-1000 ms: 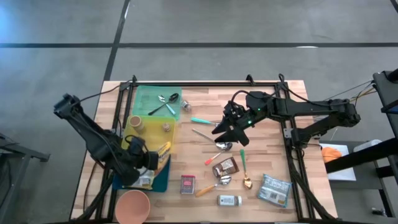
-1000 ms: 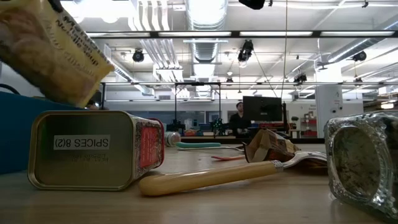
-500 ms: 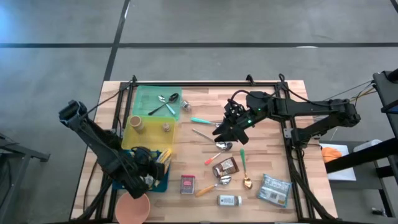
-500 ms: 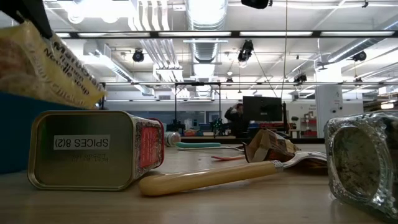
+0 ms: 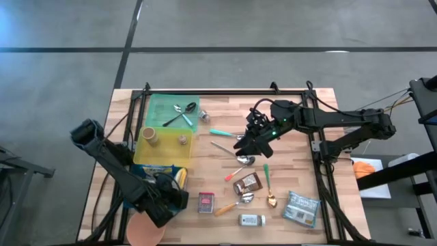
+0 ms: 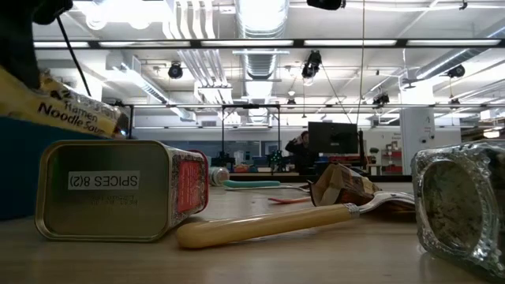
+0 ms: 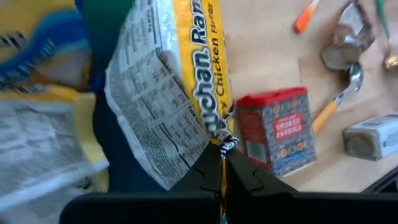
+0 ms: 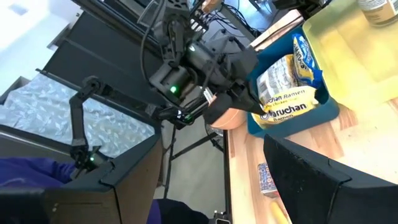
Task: Pick & Place Food Item
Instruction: Put the yellow noodle pack into the blue bin, then put the silver spoon into the green bin
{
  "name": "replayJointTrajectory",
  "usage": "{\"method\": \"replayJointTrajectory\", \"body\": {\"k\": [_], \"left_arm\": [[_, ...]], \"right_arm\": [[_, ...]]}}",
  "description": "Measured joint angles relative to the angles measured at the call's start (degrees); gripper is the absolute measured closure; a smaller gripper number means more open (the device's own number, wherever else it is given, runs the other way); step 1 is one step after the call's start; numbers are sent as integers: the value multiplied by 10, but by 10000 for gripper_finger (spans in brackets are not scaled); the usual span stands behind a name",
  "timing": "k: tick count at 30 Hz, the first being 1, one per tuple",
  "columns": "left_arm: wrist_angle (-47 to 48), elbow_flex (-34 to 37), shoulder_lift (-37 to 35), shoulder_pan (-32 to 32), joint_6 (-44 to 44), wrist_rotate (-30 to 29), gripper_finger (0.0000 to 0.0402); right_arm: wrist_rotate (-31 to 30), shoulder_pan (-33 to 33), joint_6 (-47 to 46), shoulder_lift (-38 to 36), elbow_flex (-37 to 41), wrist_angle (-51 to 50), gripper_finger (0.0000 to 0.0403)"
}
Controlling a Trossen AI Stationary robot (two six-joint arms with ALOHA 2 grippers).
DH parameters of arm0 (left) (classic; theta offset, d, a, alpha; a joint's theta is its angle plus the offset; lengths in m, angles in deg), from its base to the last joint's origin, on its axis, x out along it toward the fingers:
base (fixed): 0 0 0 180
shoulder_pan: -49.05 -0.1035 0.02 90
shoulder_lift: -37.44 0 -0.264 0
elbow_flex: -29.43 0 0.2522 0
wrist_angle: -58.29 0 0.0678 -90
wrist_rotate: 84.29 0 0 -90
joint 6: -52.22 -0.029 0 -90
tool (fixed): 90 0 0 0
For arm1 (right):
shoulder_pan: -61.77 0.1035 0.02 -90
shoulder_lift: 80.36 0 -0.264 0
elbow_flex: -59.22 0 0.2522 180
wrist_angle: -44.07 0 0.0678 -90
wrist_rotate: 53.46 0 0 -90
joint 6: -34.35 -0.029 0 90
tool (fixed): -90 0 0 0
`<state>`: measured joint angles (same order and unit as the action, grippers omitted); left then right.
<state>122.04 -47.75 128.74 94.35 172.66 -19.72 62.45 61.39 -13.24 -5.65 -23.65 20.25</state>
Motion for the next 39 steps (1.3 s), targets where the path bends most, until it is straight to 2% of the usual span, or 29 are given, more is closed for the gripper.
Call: {"method": "replayJointTrajectory", "body": {"k": [10, 19, 26, 32, 36, 39], "left_arm": [[-72, 0, 16, 0, -15, 21, 392], [-67, 0, -21, 0, -15, 28, 294], [-54, 0, -56, 0, -15, 28, 227], [-26, 0, -97, -4, -38, 17, 211], [-17, 0, -128, -14, -79, 7, 210], [-12, 0, -146, -32, -142, -4, 210]], "right_arm": [[50, 6, 14, -1, 0, -4, 124], [49, 10, 48, -10, 0, -69, 124], [-26, 10, 91, -12, 0, -150, 124], [-145, 2, 164, 3, 0, -238, 124], [-153, -14, 186, 33, 0, -254, 124], [-152, -21, 189, 58, 0, -256, 124]]}}
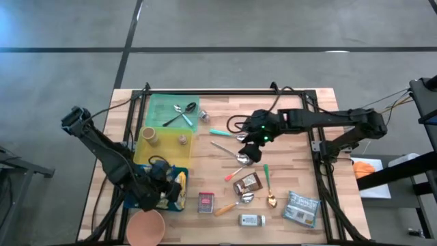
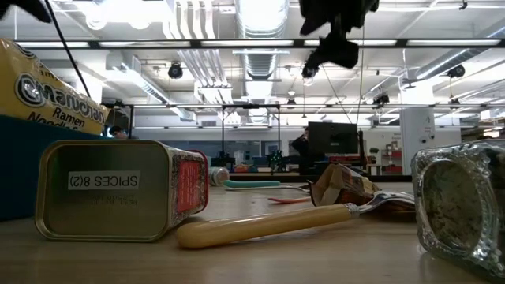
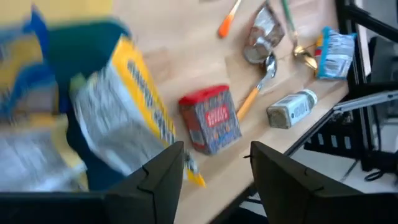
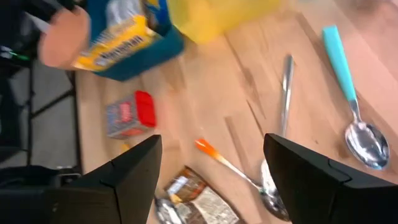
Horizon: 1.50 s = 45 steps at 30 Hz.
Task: Pick & Place Food Item
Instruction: Put the silver spoon into the green bin
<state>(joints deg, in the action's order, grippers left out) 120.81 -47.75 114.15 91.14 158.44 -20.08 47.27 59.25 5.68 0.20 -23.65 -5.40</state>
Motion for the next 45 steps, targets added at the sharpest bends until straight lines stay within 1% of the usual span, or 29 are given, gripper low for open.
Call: {"method": "replayJointTrajectory", "body": {"k": [3, 7, 9, 13, 16, 19, 21, 24, 28, 30, 34, 37, 42, 45], "left_arm": [[0, -4, -13, -50, -120, 19, 210], [-4, -22, -15, -161, -341, 82, 210], [-33, -30, -15, -216, -459, 92, 210], [-120, -30, -13, -303, -682, 102, 210], [-143, -30, -3, -359, -795, 134, 210], [-167, -30, 19, -411, -865, 184, 210], [-180, -31, 39, -441, -897, 219, 210], [-196, -39, 64, -464, -903, 253, 210], [-191, -50, 65, -476, -900, 261, 210], [-185, -49, 57, -478, -900, 261, 210], [-131, -51, 41, -478, -898, 266, 210], [-85, -52, 30, -478, -874, 268, 210], [-64, -48, -15, -478, -824, 269, 210], [-58, -48, -40, -478, -817, 269, 210]], "right_arm": [[-3, -3, -4, 9, 0, 6, 124], [-7, -3, -23, -6, 0, 22, 124], [-7, -3, -35, -22, 0, 25, 124], [-18, -3, -59, -53, 0, 29, 124], [-33, 0, -84, -70, 0, 27, 124], [-41, 5, -99, -88, 0, 25, 124], [-52, 8, -109, -98, 0, 21, 124], [-70, 8, -117, -112, 0, -7, 124], [-148, 8, -122, -109, 2, -102, 124], [-154, 7, -126, -96, 12, -113, 124], [-154, 8, -127, -48, 29, -83, 124], [-154, 7, -119, 5, 30, -74, 124], [-149, 8, -97, 95, 16, -45, 124], [-140, 7, -77, 147, -6, -45, 124]]}}
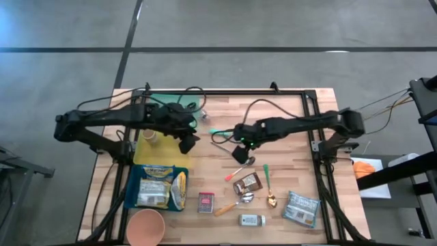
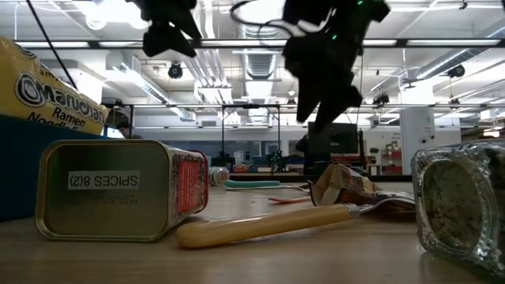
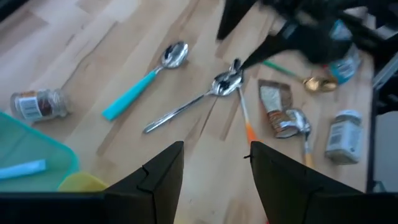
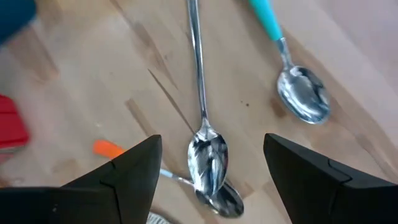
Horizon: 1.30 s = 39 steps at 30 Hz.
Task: Pick & Place Food Item
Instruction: Put the silver spoon into the green bin
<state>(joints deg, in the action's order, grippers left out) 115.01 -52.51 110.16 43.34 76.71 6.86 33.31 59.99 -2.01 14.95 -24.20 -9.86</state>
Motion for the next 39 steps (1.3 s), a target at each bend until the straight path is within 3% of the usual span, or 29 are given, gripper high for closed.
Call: {"method": "replayJointTrajectory", "body": {"k": [6, 15, 21, 34, 39], "left_arm": [[8, 1, -36, 0, 0, 0, 210], [39, 18, -42, 0, 0, -2, 210], [44, 29, -41, 0, 4, 0, 210], [53, 29, -42, 0, 9, 6, 210], [54, 29, -42, 0, 9, 6, 210]], "right_arm": [[14, 0, 38, 87, -46, -2, 129], [22, 0, 95, 170, -102, -33, 215], [24, 0, 115, 216, -129, -52, 229], [6, -6, 139, 281, -167, -76, 230], [2, -7, 143, 277, -166, -75, 278]]}}
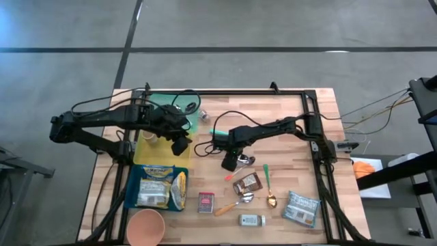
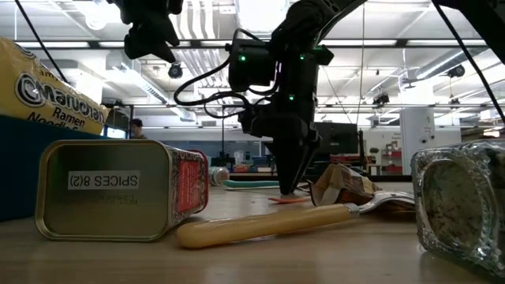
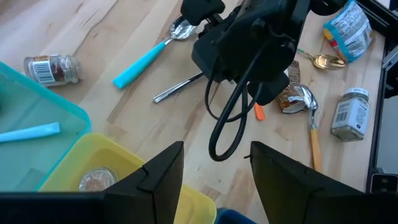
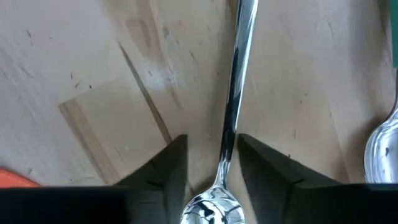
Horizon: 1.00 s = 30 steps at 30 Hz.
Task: Pick & Place Food Item
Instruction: Put the silver spoon into the green bin
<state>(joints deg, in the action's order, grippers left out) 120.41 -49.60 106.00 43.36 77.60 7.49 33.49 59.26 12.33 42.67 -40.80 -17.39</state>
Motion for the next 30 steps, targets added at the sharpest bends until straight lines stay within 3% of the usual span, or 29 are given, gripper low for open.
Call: {"method": "replayJointTrajectory", "body": {"k": [4, 6, 17, 30], "left_arm": [[0, 0, 0, 0, 0, 0, 210], [0, 0, 0, 0, 0, 0, 210], [0, 0, 0, 0, 32, 3, 210], [-44, 0, 2, -4, 251, 2, 210]], "right_arm": [[-1, -2, 5, -1, 1, -2, 360], [0, -3, 12, -1, 1, -3, 381], [-4, -4, 26, -60, 7, -26, 392], [-4, 7, 95, -214, 20, -28, 393]]}}
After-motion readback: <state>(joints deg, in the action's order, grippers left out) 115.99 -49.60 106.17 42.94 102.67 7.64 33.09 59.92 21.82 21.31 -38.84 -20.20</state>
